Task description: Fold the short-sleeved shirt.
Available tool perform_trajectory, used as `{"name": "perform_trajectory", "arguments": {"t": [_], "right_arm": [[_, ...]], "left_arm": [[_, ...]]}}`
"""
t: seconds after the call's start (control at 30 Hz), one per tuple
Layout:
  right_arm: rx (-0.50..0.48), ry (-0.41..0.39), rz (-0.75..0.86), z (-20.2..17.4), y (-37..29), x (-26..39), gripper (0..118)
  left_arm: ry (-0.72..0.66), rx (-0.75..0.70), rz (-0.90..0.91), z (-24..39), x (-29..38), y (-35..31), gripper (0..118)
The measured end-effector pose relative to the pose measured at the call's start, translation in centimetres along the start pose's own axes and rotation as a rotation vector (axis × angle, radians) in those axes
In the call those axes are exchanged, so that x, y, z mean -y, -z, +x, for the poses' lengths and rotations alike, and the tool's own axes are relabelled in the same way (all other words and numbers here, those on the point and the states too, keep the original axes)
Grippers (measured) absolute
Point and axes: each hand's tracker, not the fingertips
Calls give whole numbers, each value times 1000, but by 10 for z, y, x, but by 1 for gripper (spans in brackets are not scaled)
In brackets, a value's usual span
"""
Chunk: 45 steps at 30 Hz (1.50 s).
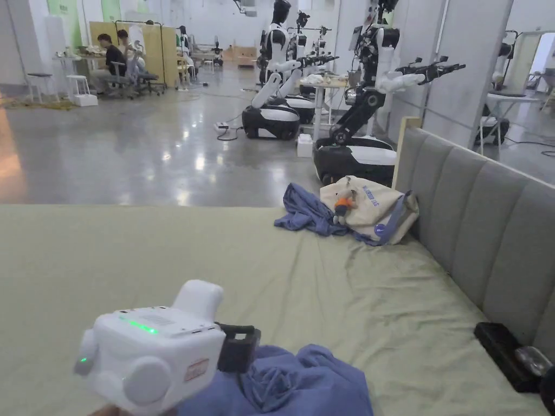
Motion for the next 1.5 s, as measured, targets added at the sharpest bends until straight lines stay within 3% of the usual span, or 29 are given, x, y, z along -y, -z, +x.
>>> {"name": "perform_trajectory", "arguments": {"t": [0.1, 0.2, 0.23, 0.27, 0.3, 0.33, 0.43, 0.53, 0.8, 0.83, 0.9, 0.93, 1.03, 1.17, 1.23, 1.27, 1.3, 1.37, 1.4, 1.5], "right_arm": [[-37, 9, 22, -9, -3, -5, 2], [-71, 5, 27, -19, -2, -8, 2], [-77, 4, 30, -21, -3, -9, 2], [-88, 6, 33, -23, -2, -10, 2], [-98, 9, 34, -26, -1, -10, 2], [-106, 12, 35, -27, -1, -11, 2], [-125, 23, 29, -28, 5, -11, 2], [-130, 27, 19, -28, 15, -8, 2], [-76, 11, -74, -19, 53, 9, 2], [-64, 8, -84, -18, 59, 12, 2], [-45, 10, -116, -11, 73, 17, 2], [-38, 17, -130, -8, 79, 20, 2], [-12, 31, -171, 2, 97, 30, 2], [0, 48, -218, 14, 112, 43, 2], [4, 51, -231, 17, 114, 47, 2], [8, 52, -234, 18, 114, 49, 2], [9, 57, -236, 19, 113, 49, 2], [3, 69, -235, 22, 111, 51, 2], [4, 72, -238, 22, 110, 50, 2], [-16, 75, -250, 22, 111, 48, 2]], "left_arm": [[1, -82, 274, -2, 14, -120, 83], [-60, -176, 429, 18, 38, -218, 83], [-64, -187, 446, 23, 46, -243, 75], [-64, -195, 463, 33, 54, -259, 53], [-52, -241, 462, 41, 61, -274, 10], [-30, -347, 440, 52, 69, -277, 0], [-38, -283, 299, 43, 63, -270, 0], [-68, -194, 156, 11, 52, -222, 0], [-176, 37, -453, -108, 42, 75, 0], [-182, 21, -525, -113, 44, 109, 9], [-157, -27, -626, -119, 50, 175, 50], [-153, -45, -641, -125, 54, 194, 58], [-153, -38, -677, -132, 56, 239, 72], [-49, -47, -811, -120, 60, 266, 74], [17, -49, -774, -106, 57, 257, 70], [44, -30, -760, -103, 56, 253, 51], [38, -6, -735, -103, 56, 249, 12], [41, -39, -738, -91, 53, 247, 8], [-20, 11, -733, -96, 52, 241, 8], [-117, 48, -564, -99, 37, 190, 8]]}}
